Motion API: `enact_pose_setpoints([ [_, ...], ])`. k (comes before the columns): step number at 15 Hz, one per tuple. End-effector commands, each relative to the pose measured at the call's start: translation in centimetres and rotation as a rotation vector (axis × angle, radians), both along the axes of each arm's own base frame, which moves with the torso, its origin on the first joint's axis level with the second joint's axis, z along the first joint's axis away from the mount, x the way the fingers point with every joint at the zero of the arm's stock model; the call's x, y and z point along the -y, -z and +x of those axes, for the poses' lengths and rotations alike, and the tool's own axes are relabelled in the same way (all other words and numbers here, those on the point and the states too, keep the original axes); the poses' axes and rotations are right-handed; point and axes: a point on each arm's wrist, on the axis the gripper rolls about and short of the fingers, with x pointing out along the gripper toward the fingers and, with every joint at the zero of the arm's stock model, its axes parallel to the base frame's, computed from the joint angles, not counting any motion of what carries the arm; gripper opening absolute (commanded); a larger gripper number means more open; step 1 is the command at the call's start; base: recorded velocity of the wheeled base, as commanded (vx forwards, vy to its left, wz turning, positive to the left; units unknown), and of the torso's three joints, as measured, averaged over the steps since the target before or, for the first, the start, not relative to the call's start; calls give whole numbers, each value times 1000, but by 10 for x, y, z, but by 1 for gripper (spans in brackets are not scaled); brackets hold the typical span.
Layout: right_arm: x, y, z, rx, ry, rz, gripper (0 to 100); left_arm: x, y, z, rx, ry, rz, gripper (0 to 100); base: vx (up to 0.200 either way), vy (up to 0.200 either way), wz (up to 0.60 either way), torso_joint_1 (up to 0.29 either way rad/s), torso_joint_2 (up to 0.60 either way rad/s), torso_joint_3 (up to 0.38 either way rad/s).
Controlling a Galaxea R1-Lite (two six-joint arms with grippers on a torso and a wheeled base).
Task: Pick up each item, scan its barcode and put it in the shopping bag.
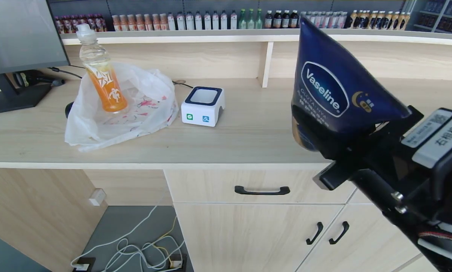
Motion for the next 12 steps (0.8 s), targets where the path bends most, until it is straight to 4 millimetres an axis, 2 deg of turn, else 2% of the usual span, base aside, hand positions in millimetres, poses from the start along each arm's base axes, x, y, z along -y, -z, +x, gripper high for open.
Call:
enact_pose_setpoints([
  [1, 2, -7, 15, 18, 52, 24, 0, 0, 0, 0, 0, 0, 0, 0, 0, 0, 0, 0, 0, 0],
  [4, 4, -29, 26, -3, 54, 68, 0, 0, 0, 0, 0, 0, 0, 0, 0, 0, 0, 0, 0, 0],
  [8, 15, -24, 50, -333, 19, 428, 0, 0, 0, 0, 0, 0, 0, 0, 0, 0, 0, 0, 0, 0],
  [9, 27, -29, 63, -373, 45, 525, 0, 0, 0, 0, 0, 0, 0, 0, 0, 0, 0, 0, 0, 0],
  [10, 33, -30, 68, -384, 54, 557, 0, 0, 0, 0, 0, 0, 0, 0, 0, 0, 0, 0, 0, 0],
  [12, 62, -32, 80, -367, 133, 635, 0, 0, 0, 0, 0, 0, 0, 0, 0, 0, 0, 0, 0, 0],
])
